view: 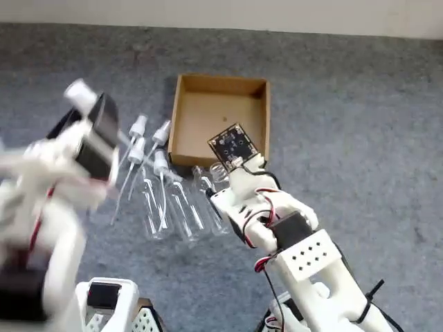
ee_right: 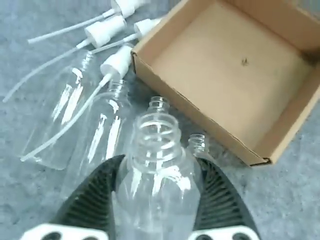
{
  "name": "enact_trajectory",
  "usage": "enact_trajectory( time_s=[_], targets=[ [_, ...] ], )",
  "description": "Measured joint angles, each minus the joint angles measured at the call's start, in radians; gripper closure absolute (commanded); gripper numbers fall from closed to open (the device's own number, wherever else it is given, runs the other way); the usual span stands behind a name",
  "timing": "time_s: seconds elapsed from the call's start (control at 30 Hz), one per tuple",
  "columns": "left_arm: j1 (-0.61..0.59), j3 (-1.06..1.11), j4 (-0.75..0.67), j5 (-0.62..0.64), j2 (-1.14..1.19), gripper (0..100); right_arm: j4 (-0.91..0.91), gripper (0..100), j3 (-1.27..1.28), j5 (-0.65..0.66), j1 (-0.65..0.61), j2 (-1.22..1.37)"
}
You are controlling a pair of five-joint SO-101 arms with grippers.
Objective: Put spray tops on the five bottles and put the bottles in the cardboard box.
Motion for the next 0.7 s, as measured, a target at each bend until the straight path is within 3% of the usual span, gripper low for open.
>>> enact_trajectory(
  time_s=[0.3, 0.5, 0.7],
  targets=[
    [-0.057, 0.471, -0.239, -0.037, -0.341, 100, -0.003, 99.5, 0.000, 0.026, -0.152, -0.005],
    [-0.103, 0.601, -0.270, -0.043, -0.568, 100, -0.003, 99.5, 0.000, 0.038, -0.178, -0.005],
    [-0.098, 0.692, -0.301, -0.043, -0.614, 100, -0.003, 99.5, 0.000, 0.038, -0.181, -0.005]
  ],
)
